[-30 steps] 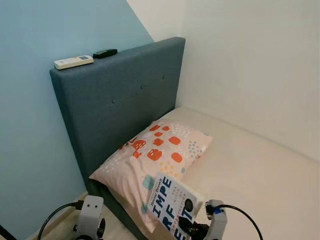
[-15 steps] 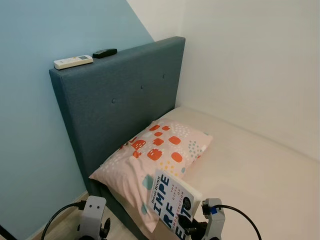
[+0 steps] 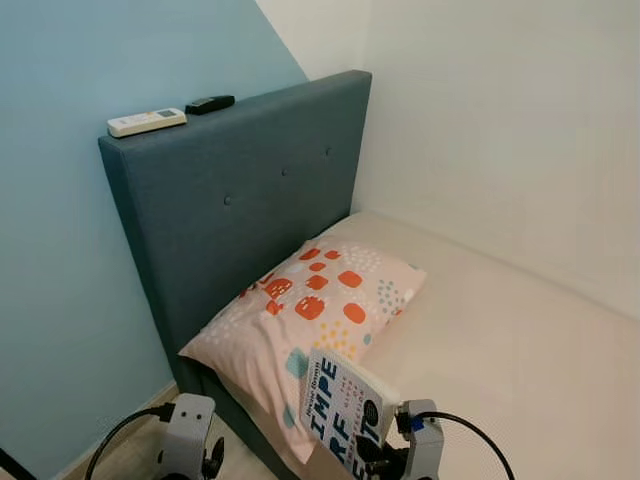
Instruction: Clean up the room
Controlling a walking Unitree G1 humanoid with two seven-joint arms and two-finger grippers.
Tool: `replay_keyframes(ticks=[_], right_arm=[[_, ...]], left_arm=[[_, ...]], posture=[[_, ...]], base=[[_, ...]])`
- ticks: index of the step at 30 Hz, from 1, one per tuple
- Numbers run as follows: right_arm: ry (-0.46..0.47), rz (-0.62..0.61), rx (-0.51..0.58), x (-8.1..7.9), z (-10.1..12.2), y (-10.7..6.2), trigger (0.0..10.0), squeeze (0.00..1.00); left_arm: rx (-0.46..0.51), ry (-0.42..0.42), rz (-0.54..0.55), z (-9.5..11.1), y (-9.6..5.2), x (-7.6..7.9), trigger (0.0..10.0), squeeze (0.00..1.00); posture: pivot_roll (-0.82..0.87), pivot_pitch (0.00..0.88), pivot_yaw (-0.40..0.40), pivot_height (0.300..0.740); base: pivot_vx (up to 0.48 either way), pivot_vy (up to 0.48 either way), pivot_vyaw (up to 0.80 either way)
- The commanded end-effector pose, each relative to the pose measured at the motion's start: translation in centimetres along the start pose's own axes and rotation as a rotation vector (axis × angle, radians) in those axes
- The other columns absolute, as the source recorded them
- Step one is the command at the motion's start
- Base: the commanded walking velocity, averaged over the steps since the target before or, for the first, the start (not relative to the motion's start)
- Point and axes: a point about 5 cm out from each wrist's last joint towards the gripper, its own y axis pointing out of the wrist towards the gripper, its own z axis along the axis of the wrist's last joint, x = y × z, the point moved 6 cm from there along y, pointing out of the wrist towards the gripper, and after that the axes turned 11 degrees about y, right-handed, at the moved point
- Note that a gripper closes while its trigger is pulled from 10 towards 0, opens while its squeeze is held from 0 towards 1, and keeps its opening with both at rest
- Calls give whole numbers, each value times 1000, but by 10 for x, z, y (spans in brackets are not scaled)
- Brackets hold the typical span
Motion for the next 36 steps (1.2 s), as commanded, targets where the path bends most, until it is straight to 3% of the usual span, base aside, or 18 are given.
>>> replay_keyframes(ticks=[1, 23, 36], right_arm=[[-3, -9, 18, 3, 2, -1, 10000, 0], [23, -1, 50, 5, 10, -1, 10000, 0], [38, 5, 51, 4, 7, -4, 10000, 0]], left_arm=[[-1, 13, -20, -2, -3, 7, 10000, 0], [14, 14, -22, 3, -1, 5, 10000, 0], [16, 23, -43, 4, -1, 8, 10000, 0]], posture=[[16, 124, -63, 728], [15, 106, -63, 649], [17, 102, -59, 649]], base=[[0, 0, 0], [0, 0, 0], [0, 0, 0]])
